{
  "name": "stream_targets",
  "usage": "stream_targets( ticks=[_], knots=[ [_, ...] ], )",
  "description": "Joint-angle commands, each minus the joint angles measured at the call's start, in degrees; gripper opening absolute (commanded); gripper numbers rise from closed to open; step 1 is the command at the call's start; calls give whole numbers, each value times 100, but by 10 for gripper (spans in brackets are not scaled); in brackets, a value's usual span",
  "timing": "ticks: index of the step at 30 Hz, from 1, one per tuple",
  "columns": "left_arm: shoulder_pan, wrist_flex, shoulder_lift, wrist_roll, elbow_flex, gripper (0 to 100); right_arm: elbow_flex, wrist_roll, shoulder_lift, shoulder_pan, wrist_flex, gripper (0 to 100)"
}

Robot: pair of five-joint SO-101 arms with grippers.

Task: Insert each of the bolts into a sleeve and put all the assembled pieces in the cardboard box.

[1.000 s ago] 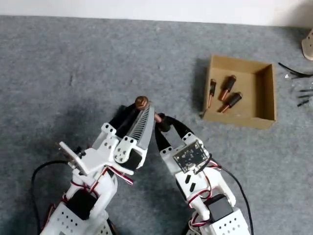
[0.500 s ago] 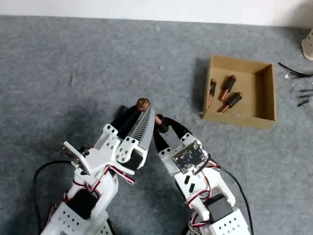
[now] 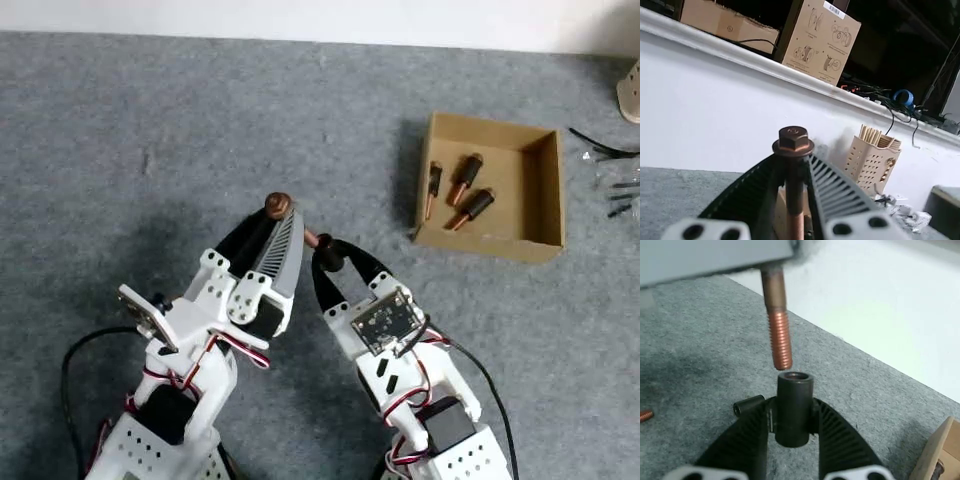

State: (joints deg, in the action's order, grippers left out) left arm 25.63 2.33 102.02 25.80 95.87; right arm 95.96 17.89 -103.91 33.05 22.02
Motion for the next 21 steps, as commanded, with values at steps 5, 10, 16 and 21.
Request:
stream_targets(
  ticks=[5,10,16,21],
  knots=[
    [145,-79,-22,149,145,7,479,70,-127,312,-136,5],
    [171,-281,-13,149,145,7,488,158,-127,295,-136,5],
    [163,-1073,40,141,145,7,576,545,-127,295,4,5],
    [163,-1433,40,141,145,7,576,536,-127,224,66,5]
  ],
)
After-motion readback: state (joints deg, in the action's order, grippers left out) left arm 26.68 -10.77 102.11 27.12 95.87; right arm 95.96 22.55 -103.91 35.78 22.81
